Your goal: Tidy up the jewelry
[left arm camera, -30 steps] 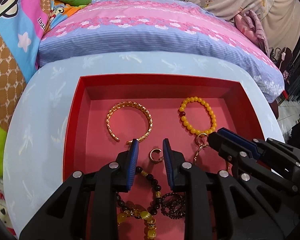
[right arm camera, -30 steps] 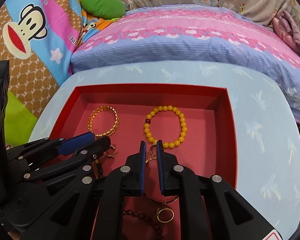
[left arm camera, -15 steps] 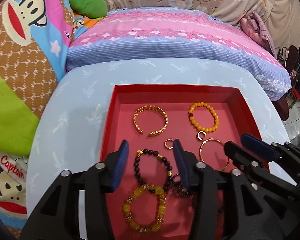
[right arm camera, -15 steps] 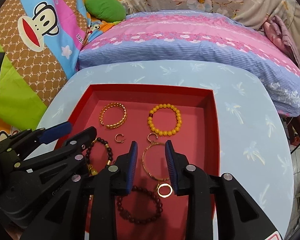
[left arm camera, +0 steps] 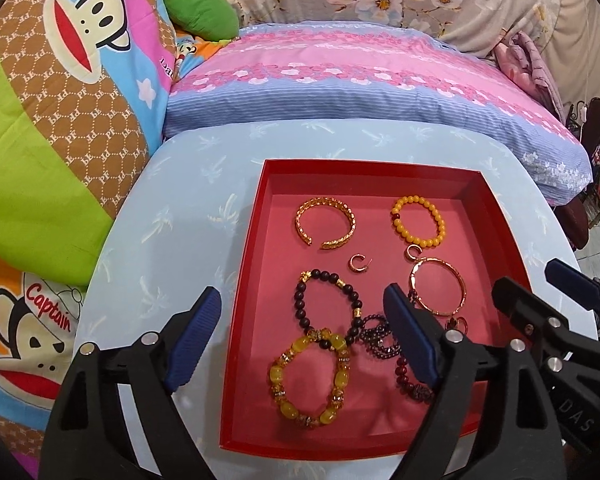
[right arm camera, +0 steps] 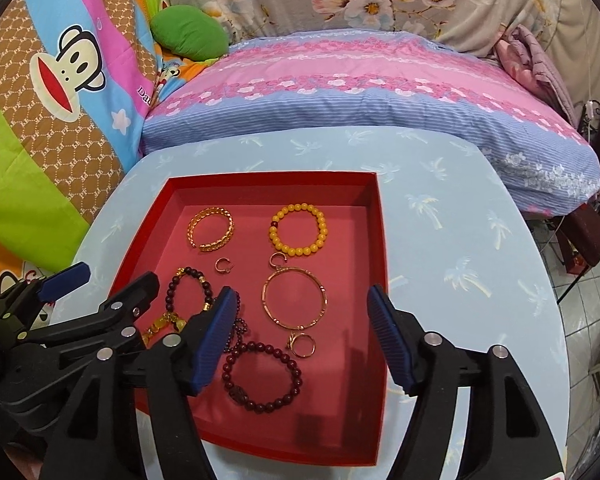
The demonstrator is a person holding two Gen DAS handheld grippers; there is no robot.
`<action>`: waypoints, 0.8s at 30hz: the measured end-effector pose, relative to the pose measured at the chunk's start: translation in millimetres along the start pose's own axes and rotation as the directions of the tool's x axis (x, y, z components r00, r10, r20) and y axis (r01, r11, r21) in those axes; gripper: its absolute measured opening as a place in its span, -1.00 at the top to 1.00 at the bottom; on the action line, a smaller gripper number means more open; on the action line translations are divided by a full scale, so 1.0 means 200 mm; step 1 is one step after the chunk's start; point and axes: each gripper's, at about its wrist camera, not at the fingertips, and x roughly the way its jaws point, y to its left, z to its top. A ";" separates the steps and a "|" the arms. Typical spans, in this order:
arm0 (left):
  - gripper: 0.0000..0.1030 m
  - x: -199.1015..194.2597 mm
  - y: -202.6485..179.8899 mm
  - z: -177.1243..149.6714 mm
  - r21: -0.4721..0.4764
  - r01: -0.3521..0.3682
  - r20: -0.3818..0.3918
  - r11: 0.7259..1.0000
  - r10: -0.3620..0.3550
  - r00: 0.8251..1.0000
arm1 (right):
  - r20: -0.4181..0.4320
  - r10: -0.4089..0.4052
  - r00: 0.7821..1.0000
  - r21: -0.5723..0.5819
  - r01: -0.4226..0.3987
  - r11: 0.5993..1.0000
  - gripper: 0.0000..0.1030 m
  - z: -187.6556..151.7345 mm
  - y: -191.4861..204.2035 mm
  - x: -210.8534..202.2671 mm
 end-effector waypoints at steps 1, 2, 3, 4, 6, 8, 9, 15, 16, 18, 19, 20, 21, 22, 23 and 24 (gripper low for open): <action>-0.59 0.00 0.00 -0.01 -0.003 0.000 -0.001 1.000 0.000 1.000 | 0.002 -0.002 1.000 -0.001 0.002 1.000 -0.32 0.00 0.00 -0.01; -0.62 -0.01 0.00 -0.01 -0.005 -0.002 -0.001 1.000 0.002 1.000 | 0.003 -0.004 1.000 -0.001 0.004 1.000 -0.34 -0.01 0.00 -0.01; -0.64 -0.02 0.00 -0.03 -0.005 -0.007 0.000 1.000 0.007 1.000 | 0.003 -0.004 1.000 -0.001 0.004 1.000 -0.36 -0.02 0.00 -0.02; -0.65 -0.02 0.00 -0.03 -0.004 -0.008 0.001 1.000 0.008 1.000 | 0.003 -0.004 1.000 0.000 0.004 1.000 -0.37 -0.03 0.00 -0.02; -0.67 -0.03 0.00 -0.05 -0.003 -0.011 -0.001 1.000 0.011 1.000 | 0.001 -0.005 1.000 0.002 0.005 1.000 -0.40 -0.05 -0.01 -0.03; -0.68 -0.04 0.00 -0.08 -0.003 -0.010 -0.008 1.000 0.010 1.000 | -0.004 -0.005 1.000 0.001 0.005 1.000 -0.41 -0.07 -0.01 -0.04; -0.68 -0.05 0.00 -0.09 -0.005 -0.008 -0.012 1.000 0.008 1.000 | -0.005 -0.007 1.000 0.000 0.007 1.000 -0.41 -0.08 -0.01 -0.05; -0.73 -0.07 0.02 -0.16 -0.017 -0.001 -0.036 1.000 0.000 0.999 | -0.004 -0.019 1.000 -0.002 0.019 1.000 -0.47 -0.15 -0.01 -0.09; -0.74 -0.07 0.02 -0.17 -0.019 0.000 -0.039 1.000 0.000 0.999 | -0.002 -0.022 1.000 -0.001 0.022 1.000 -0.48 -0.16 -0.01 -0.10; -0.75 -0.09 0.02 -0.19 -0.026 0.000 -0.045 1.000 -0.001 0.999 | 0.003 -0.025 1.000 0.000 0.025 1.000 -0.51 -0.19 -0.01 -0.12; -0.76 -0.09 0.03 -0.20 -0.030 -0.001 -0.048 1.000 0.000 0.999 | 0.004 -0.027 1.000 0.000 0.027 1.000 -0.52 -0.20 -0.01 -0.13; -0.77 -0.10 0.03 -0.21 -0.034 -0.003 -0.049 0.999 0.001 0.999 | 0.006 -0.028 1.000 0.002 0.028 1.000 -0.57 -0.20 -0.01 -0.13; -0.78 -0.11 0.03 -0.22 -0.036 -0.005 -0.048 0.999 0.003 0.999 | 0.008 -0.025 1.000 0.004 0.025 1.000 -0.61 -0.22 -0.01 -0.15; -0.79 -0.12 0.03 -0.23 -0.038 -0.006 -0.047 0.999 0.005 0.999 | 0.009 -0.024 1.000 0.005 0.024 1.000 -0.62 -0.22 -0.01 -0.15; -0.80 -0.12 0.04 -0.24 -0.038 -0.008 -0.045 0.999 0.006 0.999 | 0.011 -0.024 1.000 0.005 0.024 1.000 -0.63 -0.23 -0.01 -0.16; -0.80 -0.13 0.04 -0.24 -0.037 -0.011 -0.044 0.999 0.009 0.999 | 0.014 -0.026 1.000 0.002 0.026 1.000 -0.63 -0.24 0.00 -0.17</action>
